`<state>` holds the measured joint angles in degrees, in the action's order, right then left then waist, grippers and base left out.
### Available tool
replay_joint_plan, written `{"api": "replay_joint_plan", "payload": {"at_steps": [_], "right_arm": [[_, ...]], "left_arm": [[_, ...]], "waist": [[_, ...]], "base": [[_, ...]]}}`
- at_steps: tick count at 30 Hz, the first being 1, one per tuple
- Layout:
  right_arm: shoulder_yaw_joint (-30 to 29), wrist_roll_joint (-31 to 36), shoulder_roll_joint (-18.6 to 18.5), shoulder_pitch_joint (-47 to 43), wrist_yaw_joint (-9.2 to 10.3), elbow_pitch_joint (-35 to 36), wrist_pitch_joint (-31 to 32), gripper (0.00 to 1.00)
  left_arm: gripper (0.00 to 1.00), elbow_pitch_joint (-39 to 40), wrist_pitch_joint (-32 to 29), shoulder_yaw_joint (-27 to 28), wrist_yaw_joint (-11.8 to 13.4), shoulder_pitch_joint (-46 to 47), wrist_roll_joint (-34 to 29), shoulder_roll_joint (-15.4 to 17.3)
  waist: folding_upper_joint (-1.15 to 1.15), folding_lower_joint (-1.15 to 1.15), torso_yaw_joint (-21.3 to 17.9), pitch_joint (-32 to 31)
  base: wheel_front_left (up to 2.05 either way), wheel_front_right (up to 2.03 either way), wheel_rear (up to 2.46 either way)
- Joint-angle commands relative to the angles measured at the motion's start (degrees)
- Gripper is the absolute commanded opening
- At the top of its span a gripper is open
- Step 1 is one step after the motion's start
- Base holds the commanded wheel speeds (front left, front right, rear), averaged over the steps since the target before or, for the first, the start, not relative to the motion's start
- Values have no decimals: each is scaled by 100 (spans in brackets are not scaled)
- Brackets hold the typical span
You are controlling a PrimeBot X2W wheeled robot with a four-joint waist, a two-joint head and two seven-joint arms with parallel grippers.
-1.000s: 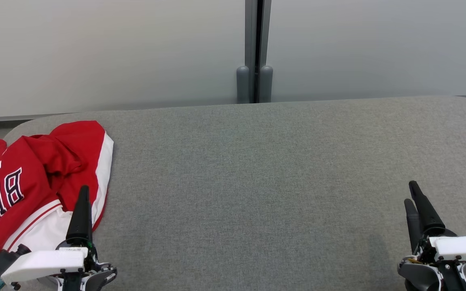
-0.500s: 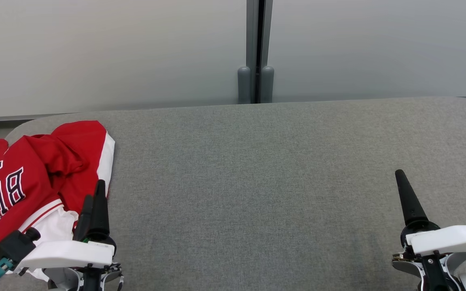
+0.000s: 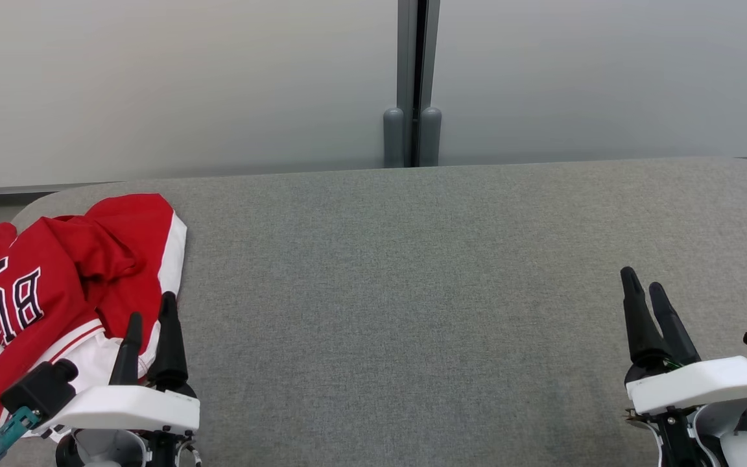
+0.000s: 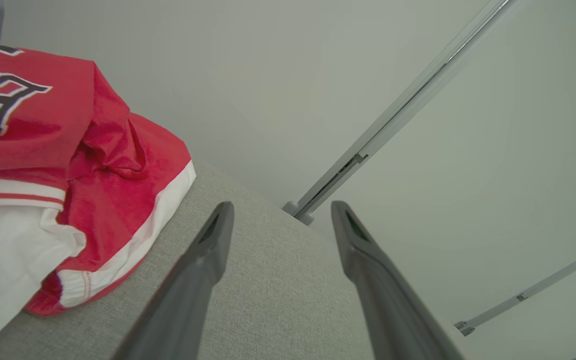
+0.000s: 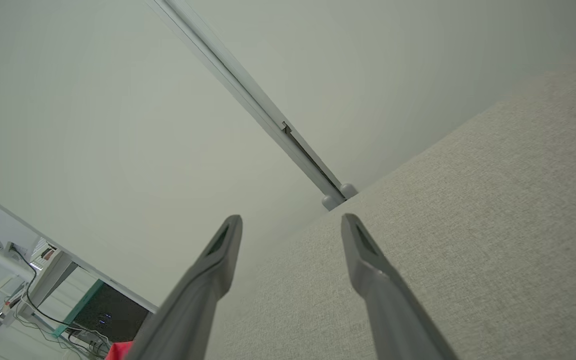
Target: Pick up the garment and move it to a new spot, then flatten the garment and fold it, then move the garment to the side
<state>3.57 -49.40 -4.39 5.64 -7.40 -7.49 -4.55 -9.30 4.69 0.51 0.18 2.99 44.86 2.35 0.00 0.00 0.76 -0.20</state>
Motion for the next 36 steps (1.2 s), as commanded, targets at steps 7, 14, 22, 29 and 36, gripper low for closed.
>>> {"api": "replay_joint_plan", "payload": {"at_steps": [7, 14, 22, 29, 36], "right_arm": [[107, 752, -92, 157, -9, 114, -176, 100], [180, 1289, -114, 143, -9, 119, -292, 100], [262, 1756, -171, 177, -10, 100, -417, 100], [343, 2121, -196, 223, -11, 96, -522, 100], [426, 2480, -213, 240, -11, 123, -617, 100]], "left_arm": [[100, 122, 162, -94, 112, 16, -638, 45], [100, 139, 274, -150, 166, -13, -1083, 48], [100, 169, 401, -197, 188, -40, -1555, 51], [100, 180, 508, -239, 219, -44, -1928, 52], [100, 132, 599, -269, 192, -9, -2281, 55]], "waist": [[0, 0, 18, -17], [0, 0, 31, -38], [0, 0, 47, -48], [0, 0, 60, -43], [0, 0, 71, -35]], "base": [[0, 0, 0], [0, 0, 0], [0, 0, 0], [0, 0, 0], [0, 0, 0]]}}
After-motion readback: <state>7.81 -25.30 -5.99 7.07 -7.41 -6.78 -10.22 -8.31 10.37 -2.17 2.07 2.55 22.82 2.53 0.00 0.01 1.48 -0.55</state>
